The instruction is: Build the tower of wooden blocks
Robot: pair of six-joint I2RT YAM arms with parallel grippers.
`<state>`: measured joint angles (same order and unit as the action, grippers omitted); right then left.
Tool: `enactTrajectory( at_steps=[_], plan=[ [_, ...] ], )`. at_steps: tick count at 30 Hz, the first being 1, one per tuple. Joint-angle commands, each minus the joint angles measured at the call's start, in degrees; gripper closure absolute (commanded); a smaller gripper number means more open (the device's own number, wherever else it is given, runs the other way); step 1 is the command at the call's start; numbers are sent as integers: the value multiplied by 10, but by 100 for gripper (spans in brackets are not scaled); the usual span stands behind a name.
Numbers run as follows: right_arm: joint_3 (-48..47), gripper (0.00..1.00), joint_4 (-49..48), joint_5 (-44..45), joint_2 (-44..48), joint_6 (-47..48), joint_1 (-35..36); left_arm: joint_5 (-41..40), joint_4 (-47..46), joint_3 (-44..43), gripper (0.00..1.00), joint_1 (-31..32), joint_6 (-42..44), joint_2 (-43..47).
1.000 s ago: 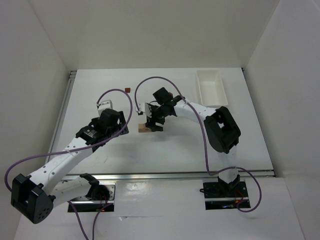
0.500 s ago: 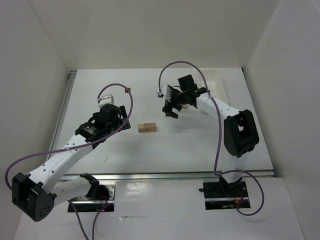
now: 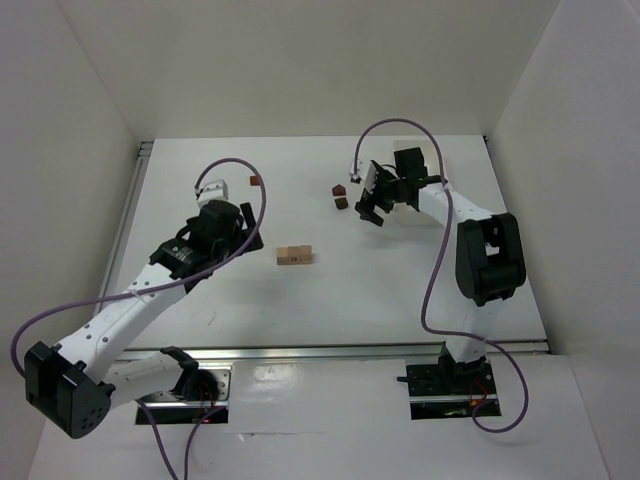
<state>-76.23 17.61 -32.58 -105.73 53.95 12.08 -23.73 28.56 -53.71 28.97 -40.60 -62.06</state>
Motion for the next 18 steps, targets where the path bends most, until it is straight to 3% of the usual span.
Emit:
enactTrajectory(
  at_steps=[1, 18],
  plan=[
    [6, 0, -48, -2, -18, 9, -7, -11, -4, -29, 0, 2, 10, -9],
    [-5, 1, -104, 69, -92, -21, -7, -11, -29, -72, 0, 2, 51, -101]
  ],
)
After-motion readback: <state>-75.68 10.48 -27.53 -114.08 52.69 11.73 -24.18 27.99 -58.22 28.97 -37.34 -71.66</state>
